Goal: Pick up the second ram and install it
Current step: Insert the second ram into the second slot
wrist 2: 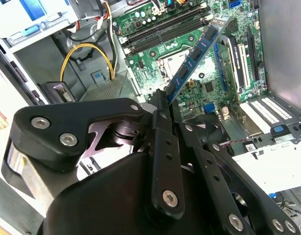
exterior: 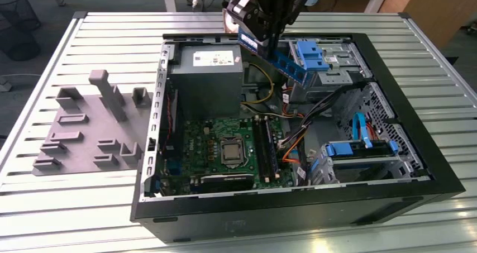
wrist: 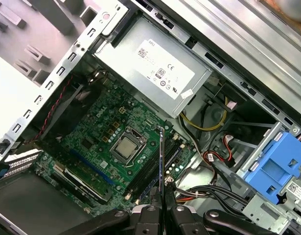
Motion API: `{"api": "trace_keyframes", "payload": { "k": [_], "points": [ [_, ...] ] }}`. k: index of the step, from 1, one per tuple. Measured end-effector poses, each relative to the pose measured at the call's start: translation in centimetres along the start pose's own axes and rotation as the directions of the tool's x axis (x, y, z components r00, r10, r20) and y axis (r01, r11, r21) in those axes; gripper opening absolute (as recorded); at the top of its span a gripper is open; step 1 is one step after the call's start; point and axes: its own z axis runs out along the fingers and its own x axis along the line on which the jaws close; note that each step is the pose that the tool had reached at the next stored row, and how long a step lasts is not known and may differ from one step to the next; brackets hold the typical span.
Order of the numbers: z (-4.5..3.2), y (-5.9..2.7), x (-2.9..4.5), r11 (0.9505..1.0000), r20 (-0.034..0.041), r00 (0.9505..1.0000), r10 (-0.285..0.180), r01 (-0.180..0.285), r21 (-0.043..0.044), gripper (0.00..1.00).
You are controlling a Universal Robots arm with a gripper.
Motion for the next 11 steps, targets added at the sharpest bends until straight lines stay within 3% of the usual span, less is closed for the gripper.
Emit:
{"api": "trace_keyframes", "payload": {
  "k": [11],
  "points": [
    [0.01,0.0,0.0,1.0,-0.0001,1.0,0.008,-0.008,0.0001,0.14]
  ]
}}
